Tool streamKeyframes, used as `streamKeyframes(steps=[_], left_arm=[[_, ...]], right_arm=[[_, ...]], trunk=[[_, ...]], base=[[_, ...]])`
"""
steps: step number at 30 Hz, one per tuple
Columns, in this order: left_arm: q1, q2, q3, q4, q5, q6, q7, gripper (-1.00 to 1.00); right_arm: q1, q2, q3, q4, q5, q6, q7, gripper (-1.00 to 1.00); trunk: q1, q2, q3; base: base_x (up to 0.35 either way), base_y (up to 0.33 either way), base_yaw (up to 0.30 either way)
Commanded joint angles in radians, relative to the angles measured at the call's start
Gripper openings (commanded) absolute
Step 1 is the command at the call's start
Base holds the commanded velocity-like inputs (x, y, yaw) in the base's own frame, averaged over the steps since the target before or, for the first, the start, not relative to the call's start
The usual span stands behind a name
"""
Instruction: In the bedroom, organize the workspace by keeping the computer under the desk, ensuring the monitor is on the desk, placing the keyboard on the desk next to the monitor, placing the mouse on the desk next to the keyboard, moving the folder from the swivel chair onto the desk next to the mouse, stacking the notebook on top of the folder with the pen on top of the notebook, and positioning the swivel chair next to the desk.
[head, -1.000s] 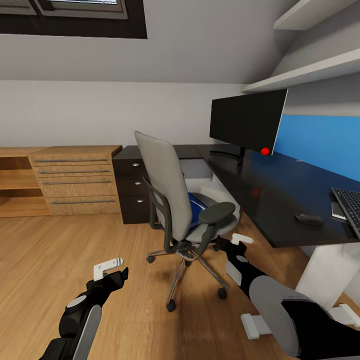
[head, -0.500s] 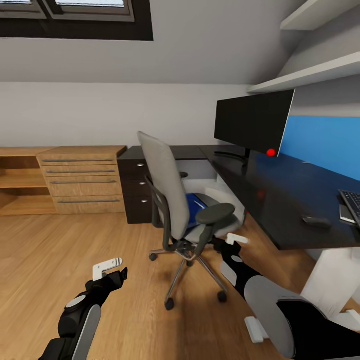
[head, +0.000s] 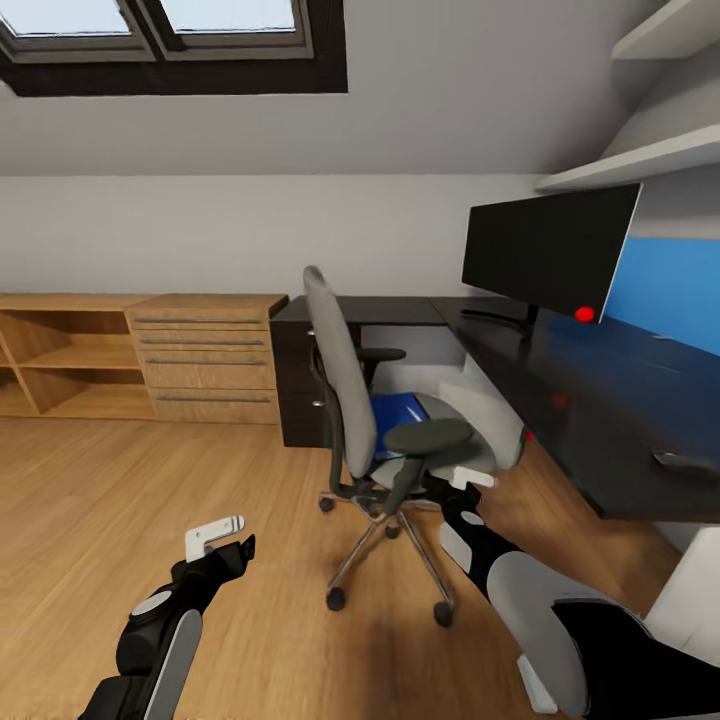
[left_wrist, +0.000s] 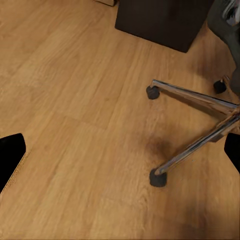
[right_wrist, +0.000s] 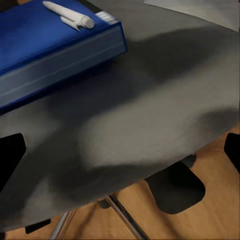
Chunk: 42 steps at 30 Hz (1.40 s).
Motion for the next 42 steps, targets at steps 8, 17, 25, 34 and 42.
streamKeyframes(steps=[8,17,25,34,42], left_arm=[[-0.001,-0.001,0.0,-0.001,0.011,0.004,0.007,1.0],[-0.001,-0.001,0.0,-0.001,0.011,0.004,0.008,1.0],[-0.001,-0.001,0.0,0.0,0.01,0.003,0.008,1.0],[-0.001,-0.002,0.0,0.0,0.009,0.002,0.008,1.0],[-0.001,-0.002,0.0,0.0,0.009,0.002,0.008,1.0]], right_arm=[[-0.001,0.002,-0.003,0.001,-0.005,-0.005,0.0,1.0],[-0.001,0.004,-0.002,0.002,-0.005,-0.005,0.001,1.0],[-0.001,0.005,-0.003,0.002,-0.005,-0.006,0.0,1.0],[-0.001,0.005,-0.003,0.002,-0.005,-0.006,0.0,1.0],[-0.001,0.004,-0.004,0.001,-0.005,-0.006,0.001,1.0]], trunk=[[0.0,0.0,0.007],[0.0,0.0,0.016],[0.0,0.0,0.024],[0.0,0.0,0.029],[0.0,0.0,0.03]], base=[[-0.125,0.089,0.211],[-0.01,0.007,0.212],[0.0,0.0,0.216],[0.0,0.0,0.203],[0.0,0.0,-0.036]])
